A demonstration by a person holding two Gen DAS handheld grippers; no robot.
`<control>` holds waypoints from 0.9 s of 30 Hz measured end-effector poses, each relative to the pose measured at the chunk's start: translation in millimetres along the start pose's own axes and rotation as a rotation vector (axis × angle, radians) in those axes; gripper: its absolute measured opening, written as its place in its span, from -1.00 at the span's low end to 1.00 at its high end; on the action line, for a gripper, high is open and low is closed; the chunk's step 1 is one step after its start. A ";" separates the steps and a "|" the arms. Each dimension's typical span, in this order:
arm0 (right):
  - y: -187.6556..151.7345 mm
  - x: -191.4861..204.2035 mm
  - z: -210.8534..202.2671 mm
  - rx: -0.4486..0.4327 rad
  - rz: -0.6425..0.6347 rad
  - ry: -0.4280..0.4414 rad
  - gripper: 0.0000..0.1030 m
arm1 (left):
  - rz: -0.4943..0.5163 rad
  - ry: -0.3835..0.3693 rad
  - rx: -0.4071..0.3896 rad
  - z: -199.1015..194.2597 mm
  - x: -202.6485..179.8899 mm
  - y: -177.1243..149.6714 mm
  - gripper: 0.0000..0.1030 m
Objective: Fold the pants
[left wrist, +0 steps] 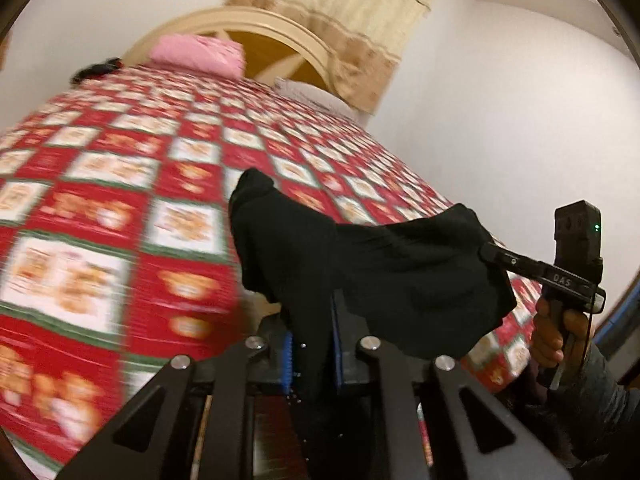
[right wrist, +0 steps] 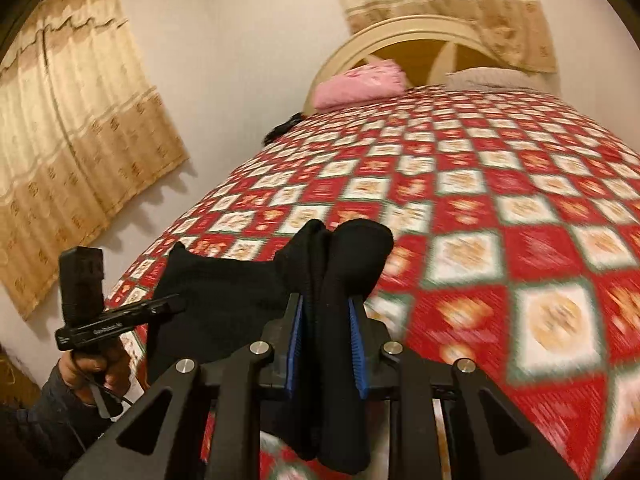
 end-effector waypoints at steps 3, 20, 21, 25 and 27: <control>26.5 24.9 37.2 0.024 -0.050 0.037 -0.56 | -0.042 0.079 -0.030 -18.2 36.9 7.6 -0.70; 52.5 22.8 204.1 0.225 0.033 0.049 -0.36 | -0.179 0.313 0.016 6.0 125.5 -19.5 0.33; 51.1 19.8 203.9 0.220 0.040 0.051 -0.33 | -0.184 0.324 0.018 6.4 126.0 -20.7 0.34; 49.9 15.1 204.6 0.217 0.058 0.048 -0.29 | -0.188 0.347 0.022 6.8 129.7 -21.6 0.44; 48.8 15.9 204.3 0.210 0.044 0.018 -0.22 | -0.188 0.363 0.021 6.9 130.3 -21.9 0.49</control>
Point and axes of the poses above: each gripper's, at about its wrist camera, not at the fingertips, and z roughly the way its jaws point, x to its left, y to its top, the point moved 6 cm from there along z, roughly the way its jaws point, and after that the axes turned 10 degrees about x, right-handed, at the moved point
